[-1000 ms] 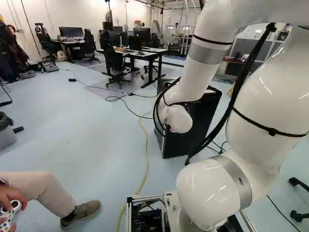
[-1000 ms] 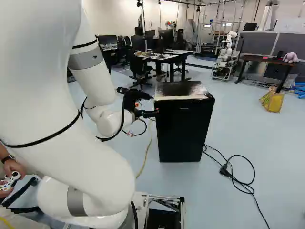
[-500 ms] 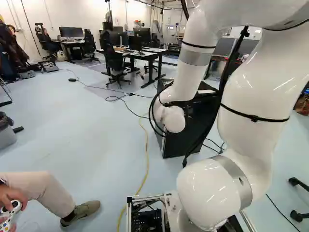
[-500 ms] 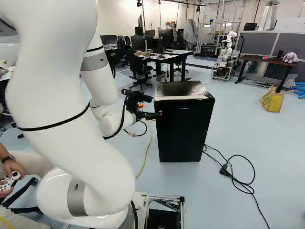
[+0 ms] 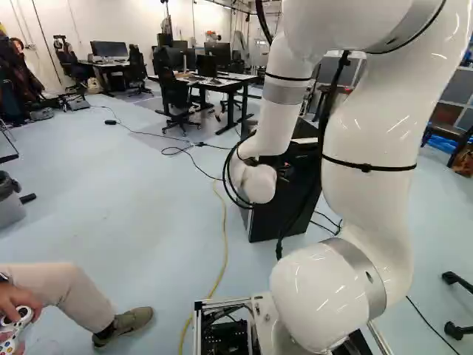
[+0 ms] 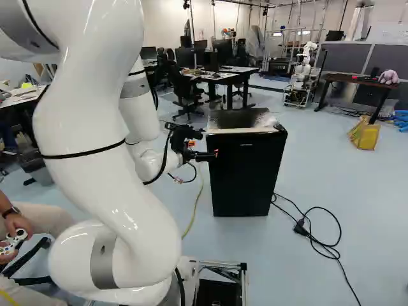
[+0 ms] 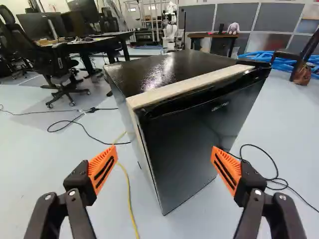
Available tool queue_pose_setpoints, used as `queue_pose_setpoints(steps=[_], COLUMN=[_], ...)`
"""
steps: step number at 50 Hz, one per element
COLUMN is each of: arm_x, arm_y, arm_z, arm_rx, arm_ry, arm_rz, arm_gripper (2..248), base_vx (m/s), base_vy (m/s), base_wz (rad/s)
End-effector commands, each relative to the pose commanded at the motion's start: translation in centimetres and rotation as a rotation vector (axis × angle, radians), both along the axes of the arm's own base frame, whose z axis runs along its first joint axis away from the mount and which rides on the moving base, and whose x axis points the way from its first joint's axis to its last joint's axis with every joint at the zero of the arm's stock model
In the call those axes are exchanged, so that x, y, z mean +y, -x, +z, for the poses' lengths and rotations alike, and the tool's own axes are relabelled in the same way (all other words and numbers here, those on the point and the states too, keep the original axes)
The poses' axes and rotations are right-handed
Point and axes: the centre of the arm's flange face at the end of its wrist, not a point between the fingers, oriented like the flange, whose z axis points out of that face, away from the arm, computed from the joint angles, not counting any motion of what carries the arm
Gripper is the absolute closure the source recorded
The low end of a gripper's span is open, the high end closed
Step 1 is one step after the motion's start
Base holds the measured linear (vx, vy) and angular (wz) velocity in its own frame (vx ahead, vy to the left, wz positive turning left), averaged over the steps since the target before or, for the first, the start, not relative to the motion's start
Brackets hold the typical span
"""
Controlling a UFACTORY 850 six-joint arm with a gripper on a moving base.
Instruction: Grab a drink from the fridge
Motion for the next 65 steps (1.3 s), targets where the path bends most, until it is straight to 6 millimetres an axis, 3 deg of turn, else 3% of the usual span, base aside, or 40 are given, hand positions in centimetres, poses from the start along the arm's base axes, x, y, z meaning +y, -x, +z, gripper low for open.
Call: queue_pose_setpoints(steps=[65], arm_x=[0.0], arm_y=[-5.7], arm_z=[-5.7], arm_rx=[-0.105], arm_ry=[0.144], arm_rz=[-0.123], arm_gripper=[3], base_vx=[0.000], base_vy=[0.000], base_wz=[0.000])
